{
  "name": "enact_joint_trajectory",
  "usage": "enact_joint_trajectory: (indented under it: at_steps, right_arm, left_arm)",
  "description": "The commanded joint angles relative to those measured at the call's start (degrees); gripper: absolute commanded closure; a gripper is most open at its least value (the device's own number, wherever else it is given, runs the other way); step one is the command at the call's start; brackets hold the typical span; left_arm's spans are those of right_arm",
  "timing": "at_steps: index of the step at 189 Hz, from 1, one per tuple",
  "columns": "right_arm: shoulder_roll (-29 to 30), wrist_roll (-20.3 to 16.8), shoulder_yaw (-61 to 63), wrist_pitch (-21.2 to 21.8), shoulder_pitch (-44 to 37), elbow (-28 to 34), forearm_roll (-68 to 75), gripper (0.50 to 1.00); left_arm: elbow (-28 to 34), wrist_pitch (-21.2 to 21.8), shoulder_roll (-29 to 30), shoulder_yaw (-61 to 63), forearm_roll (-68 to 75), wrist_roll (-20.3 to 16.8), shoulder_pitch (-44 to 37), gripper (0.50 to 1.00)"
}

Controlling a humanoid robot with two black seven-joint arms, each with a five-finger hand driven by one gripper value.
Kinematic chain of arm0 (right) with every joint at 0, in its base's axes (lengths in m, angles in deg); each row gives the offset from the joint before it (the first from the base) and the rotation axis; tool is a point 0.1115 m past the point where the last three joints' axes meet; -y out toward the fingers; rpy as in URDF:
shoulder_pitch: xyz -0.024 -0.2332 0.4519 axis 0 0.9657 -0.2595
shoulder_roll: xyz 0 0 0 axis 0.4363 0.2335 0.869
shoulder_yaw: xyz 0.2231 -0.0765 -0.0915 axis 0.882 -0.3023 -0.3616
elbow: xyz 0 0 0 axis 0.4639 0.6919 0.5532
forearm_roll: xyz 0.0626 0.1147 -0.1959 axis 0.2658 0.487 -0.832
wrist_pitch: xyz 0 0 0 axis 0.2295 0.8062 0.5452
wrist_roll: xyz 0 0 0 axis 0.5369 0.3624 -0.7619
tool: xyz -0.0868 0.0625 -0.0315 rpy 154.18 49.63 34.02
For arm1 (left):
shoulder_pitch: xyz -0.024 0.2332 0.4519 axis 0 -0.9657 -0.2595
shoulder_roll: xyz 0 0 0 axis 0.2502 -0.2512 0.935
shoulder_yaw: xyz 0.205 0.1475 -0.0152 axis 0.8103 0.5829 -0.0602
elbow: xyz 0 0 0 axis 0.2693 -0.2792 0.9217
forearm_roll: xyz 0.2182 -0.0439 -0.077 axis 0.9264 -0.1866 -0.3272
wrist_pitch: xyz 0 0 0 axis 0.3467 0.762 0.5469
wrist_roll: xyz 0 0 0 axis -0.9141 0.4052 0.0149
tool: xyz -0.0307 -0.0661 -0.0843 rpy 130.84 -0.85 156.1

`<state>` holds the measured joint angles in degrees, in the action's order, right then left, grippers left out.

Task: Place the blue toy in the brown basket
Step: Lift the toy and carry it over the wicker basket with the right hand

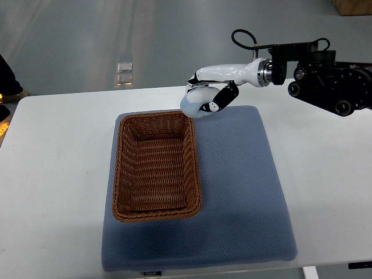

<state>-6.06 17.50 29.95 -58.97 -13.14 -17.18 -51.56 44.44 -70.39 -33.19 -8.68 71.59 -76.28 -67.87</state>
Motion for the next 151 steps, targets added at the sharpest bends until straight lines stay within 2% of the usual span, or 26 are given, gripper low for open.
enact_joint_trajectory:
  at_steps: [1,12,46,73,86,128,151]
  right_arm:
    - [4.9,0.0,-0.4,0.0,-0.2,-1.6,-0.1,0.920]
    - [7.4,-0.1,-0.6,-0.1,-0.2,-3.1,-0.1,0.897]
    - [14.9,-0.2,-0.8,-1.0,1.2,-8.4,-0.2,0.754]
    - [16.3,-0.2,-0.8,-1.7,2.6,-9.4,-0.2,0.662]
    - [16.3,-0.2,-0.8,-1.5,2.7,-9.4,-0.1,0.599]
    - [15.2,-0.2,0.3,-2.1,2.7,-9.8,0.1,0.595]
    - [13.4,-0.4,2.1,-4.9,4.2,-11.4,4.9,0.595]
  left_arm:
    - [0.0,0.0,0.0,0.0,0.0,0.0,0.0,0.500]
    - [0.0,0.0,0.0,0.0,0.0,0.0,0.0,0.500]
    - [-0.1,0.0,0.0,0.0,0.0,0.0,0.0,0.500]
    - [-0.2,0.0,0.0,0.0,0.0,0.0,0.0,0.500]
    - [-0.2,0.0,0.0,0.0,0.0,0.0,0.0,0.500]
    - [-0.1,0.0,0.0,0.1,0.0,0.0,0.1,0.500]
    - [0.0,0.0,0.0,0.2,-0.1,0.0,0.1,0.500]
